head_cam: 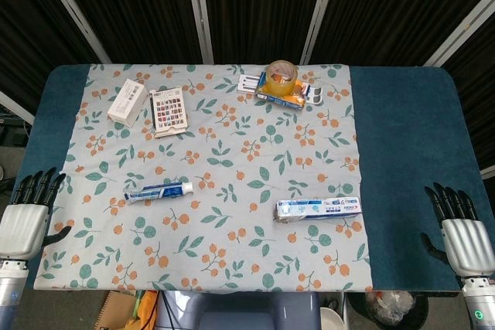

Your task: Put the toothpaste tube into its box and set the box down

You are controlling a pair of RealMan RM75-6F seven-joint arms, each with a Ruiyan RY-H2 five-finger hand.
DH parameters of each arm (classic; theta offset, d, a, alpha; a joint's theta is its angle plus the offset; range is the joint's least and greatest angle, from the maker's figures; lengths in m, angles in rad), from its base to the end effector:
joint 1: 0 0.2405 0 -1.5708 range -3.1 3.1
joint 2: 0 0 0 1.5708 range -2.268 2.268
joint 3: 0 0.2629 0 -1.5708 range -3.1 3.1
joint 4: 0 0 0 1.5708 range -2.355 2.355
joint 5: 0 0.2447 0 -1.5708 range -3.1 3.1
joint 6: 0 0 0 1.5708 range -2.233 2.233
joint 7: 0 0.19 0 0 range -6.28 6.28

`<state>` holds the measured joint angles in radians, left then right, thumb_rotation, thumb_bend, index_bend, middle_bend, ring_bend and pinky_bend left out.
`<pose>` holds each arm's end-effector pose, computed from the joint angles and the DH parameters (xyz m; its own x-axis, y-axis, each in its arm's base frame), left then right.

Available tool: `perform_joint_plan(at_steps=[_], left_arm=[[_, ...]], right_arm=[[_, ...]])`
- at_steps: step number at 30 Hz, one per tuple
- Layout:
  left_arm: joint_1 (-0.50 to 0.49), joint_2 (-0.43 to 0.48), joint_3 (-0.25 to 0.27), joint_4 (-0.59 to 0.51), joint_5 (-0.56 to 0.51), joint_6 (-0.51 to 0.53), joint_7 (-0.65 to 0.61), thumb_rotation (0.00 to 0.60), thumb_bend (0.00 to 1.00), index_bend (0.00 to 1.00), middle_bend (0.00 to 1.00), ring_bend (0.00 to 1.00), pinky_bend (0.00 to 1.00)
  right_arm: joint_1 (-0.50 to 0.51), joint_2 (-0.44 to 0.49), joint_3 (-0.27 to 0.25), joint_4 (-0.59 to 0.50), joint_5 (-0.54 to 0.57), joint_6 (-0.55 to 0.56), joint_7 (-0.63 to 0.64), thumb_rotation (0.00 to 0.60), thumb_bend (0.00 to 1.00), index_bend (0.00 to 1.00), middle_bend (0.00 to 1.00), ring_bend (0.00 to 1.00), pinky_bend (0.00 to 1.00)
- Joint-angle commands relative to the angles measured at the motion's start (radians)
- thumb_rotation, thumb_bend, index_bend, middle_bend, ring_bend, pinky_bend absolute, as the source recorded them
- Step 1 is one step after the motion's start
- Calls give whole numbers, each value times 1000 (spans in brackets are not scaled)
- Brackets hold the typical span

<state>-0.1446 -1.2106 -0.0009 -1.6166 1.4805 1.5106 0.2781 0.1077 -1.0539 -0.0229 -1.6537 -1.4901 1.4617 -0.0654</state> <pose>-0.3106 0.2363 0.0950 0.5579 0.0011 0.8299 0.8289 -0.0495 -0.5571 -0.3344 -0.2193 0.1324 0.4788 -0.0853 0.8738 -0.8776 -0.0207 0.4789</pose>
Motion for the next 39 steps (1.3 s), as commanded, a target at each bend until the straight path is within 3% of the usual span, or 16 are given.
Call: perform_joint_plan(at_steps=[1, 11, 17, 25, 39], left_arm=[[1, 0, -1, -1, 0, -2, 2, 600, 0, 0, 0, 0, 61], [2, 0, -8, -4, -5, -15, 0, 600, 0, 0, 0, 0, 61], [-3, 2, -15, -9, -17, -35, -11, 600, 0, 0, 0, 0, 62], [-6, 11, -15, -11, -8, -47, -36, 600, 0, 0, 0, 0, 61], [-8, 25, -17, -17, -11, -68, -64, 600, 0, 0, 0, 0, 62]], right_arm=[[-1, 1, 1, -1, -1, -2, 4, 600, 342, 0, 52, 0, 12], [26, 20, 7, -65, -48, -36, 30, 600, 342, 0, 52, 0, 12], [111, 13, 20, -157, -73, -159, -6, 600, 342, 0, 90, 0, 12], [241, -115, 64, -178, 27, -366, -209, 600, 343, 0, 136, 3, 12], [333, -325, 118, -62, 223, -461, -371, 600, 343, 0, 168, 24, 23]])
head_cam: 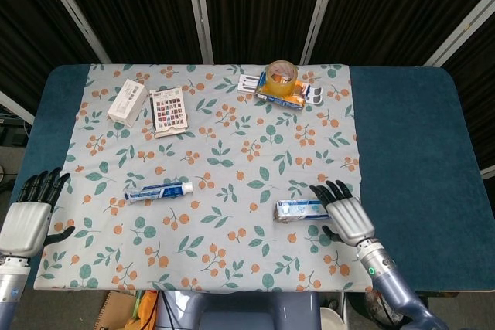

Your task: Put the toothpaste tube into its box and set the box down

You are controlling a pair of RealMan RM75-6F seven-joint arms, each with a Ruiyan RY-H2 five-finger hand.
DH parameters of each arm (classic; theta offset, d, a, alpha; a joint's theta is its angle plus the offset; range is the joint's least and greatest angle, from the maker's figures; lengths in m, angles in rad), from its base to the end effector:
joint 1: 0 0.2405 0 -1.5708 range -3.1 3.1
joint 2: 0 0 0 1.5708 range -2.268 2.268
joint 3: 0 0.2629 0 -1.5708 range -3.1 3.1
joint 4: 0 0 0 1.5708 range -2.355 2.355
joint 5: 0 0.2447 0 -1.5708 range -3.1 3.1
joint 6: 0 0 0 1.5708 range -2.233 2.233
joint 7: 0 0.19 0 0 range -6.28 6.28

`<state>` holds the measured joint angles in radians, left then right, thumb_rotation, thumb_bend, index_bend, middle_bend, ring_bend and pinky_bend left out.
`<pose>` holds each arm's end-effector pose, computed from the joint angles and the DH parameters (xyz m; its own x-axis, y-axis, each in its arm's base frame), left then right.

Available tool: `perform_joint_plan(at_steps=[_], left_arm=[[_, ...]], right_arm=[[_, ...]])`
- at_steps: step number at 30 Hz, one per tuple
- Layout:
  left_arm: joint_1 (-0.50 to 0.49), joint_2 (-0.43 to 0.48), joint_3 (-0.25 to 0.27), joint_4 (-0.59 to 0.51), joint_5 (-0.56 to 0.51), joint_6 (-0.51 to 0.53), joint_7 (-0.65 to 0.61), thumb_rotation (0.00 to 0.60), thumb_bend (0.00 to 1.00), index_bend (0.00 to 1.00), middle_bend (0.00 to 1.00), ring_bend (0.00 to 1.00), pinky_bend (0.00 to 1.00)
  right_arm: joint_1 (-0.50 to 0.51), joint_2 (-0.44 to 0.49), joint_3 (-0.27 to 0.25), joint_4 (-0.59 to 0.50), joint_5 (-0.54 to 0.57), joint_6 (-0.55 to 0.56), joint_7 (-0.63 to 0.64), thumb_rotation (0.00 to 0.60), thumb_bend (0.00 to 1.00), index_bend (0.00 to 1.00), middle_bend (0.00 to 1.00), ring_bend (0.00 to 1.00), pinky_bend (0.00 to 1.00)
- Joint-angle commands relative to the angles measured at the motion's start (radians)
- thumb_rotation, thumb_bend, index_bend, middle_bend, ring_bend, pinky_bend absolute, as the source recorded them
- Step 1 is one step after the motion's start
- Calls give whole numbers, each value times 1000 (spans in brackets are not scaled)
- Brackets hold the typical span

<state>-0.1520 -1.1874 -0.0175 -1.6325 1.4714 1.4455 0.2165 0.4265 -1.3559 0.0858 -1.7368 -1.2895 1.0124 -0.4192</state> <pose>-0.3121 0.2423 0.0932 0.5118 0.0487 0.8577 0.8587 -0.0578 -0.5091 -0.2109 -0.2980 -0.0320 0.4865 -0.3355 0.8067 -0.8636 -0.3242 0.3861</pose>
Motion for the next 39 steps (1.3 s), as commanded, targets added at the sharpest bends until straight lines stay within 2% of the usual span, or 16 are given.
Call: perform_joint_plan(at_steps=[1, 4, 13, 19, 22, 30, 33, 37, 39], left_arm=[[-1, 2, -1, -3, -3, -5, -4, 600, 0, 0, 0, 0, 62], [-3, 6, -3, -5, -10, -15, -8, 600, 0, 0, 0, 0, 62], [-7, 13, -6, -12, -22, -33, -9, 600, 0, 0, 0, 0, 62], [-9, 13, -7, -14, -25, -39, -9, 600, 0, 0, 0, 0, 61], [-9, 12, -9, -14, -26, -40, -10, 600, 0, 3, 0, 0, 62], [-22, 10, -20, -29, -55, -69, 12, 600, 17, 81, 9, 1, 82], [-43, 12, -38, -60, -89, -101, 39, 600, 45, 162, 68, 46, 172], [-104, -8, -75, -82, -131, -156, 163, 600, 79, 226, 168, 166, 306], [-149, -34, -104, -89, -188, -207, 242, 600, 88, 254, 223, 213, 356]], right_arm=[[20, -35, 13, 31, 37, -15, -24, 600, 343, 0, 174, 31, 34], [33, -60, 17, 54, 62, -23, -35, 600, 343, 11, 206, 62, 70], [49, -124, 18, 135, 101, -23, -40, 600, 343, 162, 361, 203, 215], [45, -153, 12, 175, 83, 6, -17, 600, 343, 442, 567, 421, 470], [40, -158, 13, 177, 49, 37, 9, 600, 343, 517, 611, 467, 514], [17, -97, 8, 101, -40, 110, 85, 600, 343, 527, 614, 470, 517], [4, -57, 2, 72, -72, 136, 116, 600, 343, 527, 614, 470, 517], [-12, -14, 2, 47, -93, 166, 165, 600, 343, 527, 614, 470, 517], [-21, 5, 1, 41, -100, 175, 192, 600, 343, 527, 614, 470, 517]])
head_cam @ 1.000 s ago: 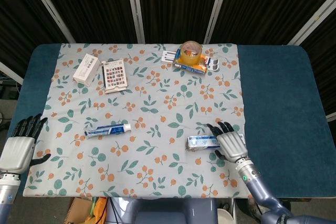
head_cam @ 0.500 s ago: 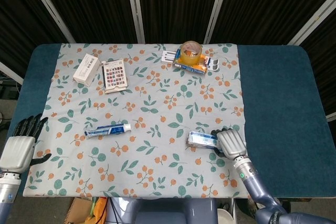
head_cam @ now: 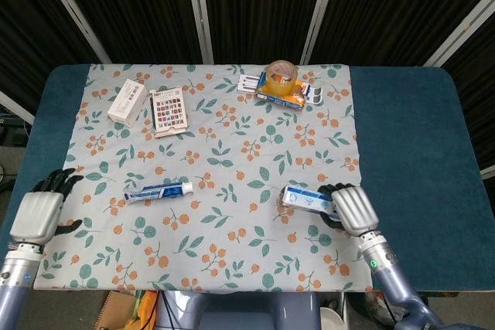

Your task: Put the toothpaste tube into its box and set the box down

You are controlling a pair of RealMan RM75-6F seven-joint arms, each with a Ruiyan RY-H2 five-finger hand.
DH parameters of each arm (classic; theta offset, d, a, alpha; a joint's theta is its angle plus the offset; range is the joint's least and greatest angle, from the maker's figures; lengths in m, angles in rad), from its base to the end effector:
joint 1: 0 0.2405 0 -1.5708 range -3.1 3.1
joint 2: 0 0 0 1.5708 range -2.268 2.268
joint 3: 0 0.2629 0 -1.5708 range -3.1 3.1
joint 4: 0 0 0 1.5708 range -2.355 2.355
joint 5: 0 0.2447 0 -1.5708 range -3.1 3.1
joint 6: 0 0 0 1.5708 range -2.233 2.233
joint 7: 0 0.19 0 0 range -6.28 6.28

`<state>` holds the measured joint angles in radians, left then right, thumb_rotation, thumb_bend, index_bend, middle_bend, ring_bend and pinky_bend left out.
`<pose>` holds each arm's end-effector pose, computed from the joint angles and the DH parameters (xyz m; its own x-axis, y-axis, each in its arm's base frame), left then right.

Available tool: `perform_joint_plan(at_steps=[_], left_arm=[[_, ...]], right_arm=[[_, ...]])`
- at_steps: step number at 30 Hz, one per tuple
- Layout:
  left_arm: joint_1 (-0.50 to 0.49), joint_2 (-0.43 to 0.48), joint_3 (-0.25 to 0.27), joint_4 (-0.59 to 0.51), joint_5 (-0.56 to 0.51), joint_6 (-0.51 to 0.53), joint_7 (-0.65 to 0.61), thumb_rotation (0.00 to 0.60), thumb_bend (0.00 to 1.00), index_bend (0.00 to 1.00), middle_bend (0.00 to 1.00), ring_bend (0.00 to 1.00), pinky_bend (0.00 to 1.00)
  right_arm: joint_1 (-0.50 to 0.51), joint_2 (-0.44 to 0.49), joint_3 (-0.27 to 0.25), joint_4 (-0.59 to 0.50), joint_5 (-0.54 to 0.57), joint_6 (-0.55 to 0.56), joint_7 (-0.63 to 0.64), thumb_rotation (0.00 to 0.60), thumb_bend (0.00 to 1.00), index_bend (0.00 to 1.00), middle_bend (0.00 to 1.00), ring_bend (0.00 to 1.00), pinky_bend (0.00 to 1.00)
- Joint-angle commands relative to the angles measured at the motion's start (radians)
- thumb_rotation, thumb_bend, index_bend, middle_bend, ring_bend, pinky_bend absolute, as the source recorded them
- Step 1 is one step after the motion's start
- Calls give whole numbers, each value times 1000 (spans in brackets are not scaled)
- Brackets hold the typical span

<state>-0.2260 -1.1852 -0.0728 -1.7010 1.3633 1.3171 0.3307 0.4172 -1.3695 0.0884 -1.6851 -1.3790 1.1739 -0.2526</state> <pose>-0.2950 0.2740 0.0789 0.5375 0.1122 0.8358 0.8432 -0.0620 -0.5339 -0.2073 -0.3102 -0.0049 0.3705 -0.2004 0.9069 -0.9062 -0.2924 0.3056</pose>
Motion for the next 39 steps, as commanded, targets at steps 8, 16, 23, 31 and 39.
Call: perform_joint_plan(at_steps=[8, 16, 23, 31, 39], left_arm=[[-244, -186, -152, 44, -352, -210, 356, 600, 110, 308, 295, 265, 407], [-367, -364, -174, 192, -504, -254, 484, 600, 121, 335, 332, 298, 433], [-410, -452, -160, 245, -544, -253, 506, 600, 133, 361, 363, 323, 454], [-412, -448, -151, 198, -521, -213, 478, 600, 133, 359, 362, 323, 453], [-405, -390, -149, 87, -482, -160, 459, 600, 118, 343, 356, 323, 453]], right_arm=[[-24, 69, -4, -17, -46, 37, 87, 600, 342, 527, 614, 470, 517], [-35, 101, -3, -28, -58, 56, 120, 600, 342, 527, 614, 470, 517], [-48, 126, 4, -30, -50, 70, 149, 600, 343, 527, 614, 470, 517], [-53, 136, 5, -36, -53, 76, 158, 600, 343, 527, 614, 470, 517], [-55, 129, 2, -34, -57, 77, 147, 600, 343, 527, 614, 470, 517]])
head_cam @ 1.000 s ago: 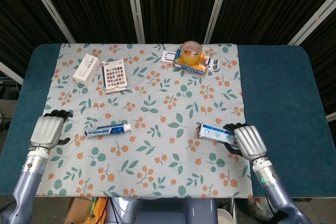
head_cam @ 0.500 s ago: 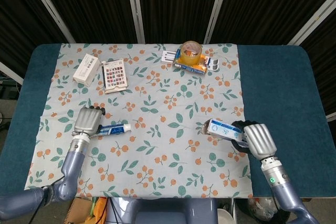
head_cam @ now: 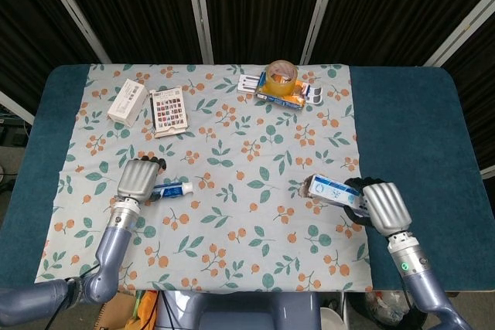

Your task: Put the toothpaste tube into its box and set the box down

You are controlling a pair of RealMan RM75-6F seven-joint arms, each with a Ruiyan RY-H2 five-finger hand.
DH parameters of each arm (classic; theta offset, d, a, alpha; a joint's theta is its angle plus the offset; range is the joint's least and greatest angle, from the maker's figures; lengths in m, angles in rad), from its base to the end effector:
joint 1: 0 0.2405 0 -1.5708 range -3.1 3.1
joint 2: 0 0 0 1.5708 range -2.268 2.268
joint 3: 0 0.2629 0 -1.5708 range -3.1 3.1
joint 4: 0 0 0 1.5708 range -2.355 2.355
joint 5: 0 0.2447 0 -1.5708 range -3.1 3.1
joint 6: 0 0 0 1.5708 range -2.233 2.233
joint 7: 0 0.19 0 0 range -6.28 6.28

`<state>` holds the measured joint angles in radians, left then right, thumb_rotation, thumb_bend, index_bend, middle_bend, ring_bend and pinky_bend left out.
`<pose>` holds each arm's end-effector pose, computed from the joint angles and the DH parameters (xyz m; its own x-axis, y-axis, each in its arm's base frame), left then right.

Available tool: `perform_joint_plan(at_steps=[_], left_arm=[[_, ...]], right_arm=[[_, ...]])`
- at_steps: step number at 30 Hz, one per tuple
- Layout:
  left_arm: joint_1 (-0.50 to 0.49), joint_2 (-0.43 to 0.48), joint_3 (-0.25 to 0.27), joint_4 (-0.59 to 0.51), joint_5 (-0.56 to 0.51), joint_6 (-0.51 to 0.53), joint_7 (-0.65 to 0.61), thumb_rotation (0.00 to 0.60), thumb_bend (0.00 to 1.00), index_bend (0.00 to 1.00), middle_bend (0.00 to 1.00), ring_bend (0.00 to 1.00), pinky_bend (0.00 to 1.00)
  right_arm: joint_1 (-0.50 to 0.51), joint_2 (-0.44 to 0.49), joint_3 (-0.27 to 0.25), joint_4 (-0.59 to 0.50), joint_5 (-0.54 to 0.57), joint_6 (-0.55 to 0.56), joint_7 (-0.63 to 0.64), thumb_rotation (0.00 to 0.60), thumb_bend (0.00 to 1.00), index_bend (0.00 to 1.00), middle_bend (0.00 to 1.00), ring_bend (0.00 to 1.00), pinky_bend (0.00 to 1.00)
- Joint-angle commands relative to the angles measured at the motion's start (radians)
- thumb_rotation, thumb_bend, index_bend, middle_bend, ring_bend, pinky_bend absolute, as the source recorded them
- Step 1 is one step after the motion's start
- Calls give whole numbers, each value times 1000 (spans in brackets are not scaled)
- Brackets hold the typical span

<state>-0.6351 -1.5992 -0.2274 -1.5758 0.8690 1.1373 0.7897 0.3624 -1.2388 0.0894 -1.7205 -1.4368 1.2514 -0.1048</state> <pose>-0.1737 0.3784 -0.0570 0.5722 0.2271 0.7880 0.8201 -0.1505 -0.5521 -0.2282 -0.3060 0.0475 0.3090 -0.1373 0.9411 -0.9300 -0.2505 0.2689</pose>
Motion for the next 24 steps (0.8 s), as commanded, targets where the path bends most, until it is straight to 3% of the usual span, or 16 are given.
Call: perform_joint_plan(at_steps=[1, 10, 24], left_arm=[[5, 30, 10, -47, 12, 22, 4, 600, 111, 341, 356, 323, 452], [19, 37, 57, -74, -15, 43, 25, 600, 105, 343, 359, 323, 452], [-5, -28, 71, 45, -64, 13, 20, 600, 106, 367, 387, 342, 469]], right_arm=[[0, -2, 1, 2, 2, 0, -1, 600, 343, 527, 614, 470, 517], [0, -3, 7, 3, 10, -2, 0, 600, 342, 527, 614, 470, 517], [-2, 6, 22, 2, 24, 3, 14, 600, 342, 527, 614, 470, 517]])
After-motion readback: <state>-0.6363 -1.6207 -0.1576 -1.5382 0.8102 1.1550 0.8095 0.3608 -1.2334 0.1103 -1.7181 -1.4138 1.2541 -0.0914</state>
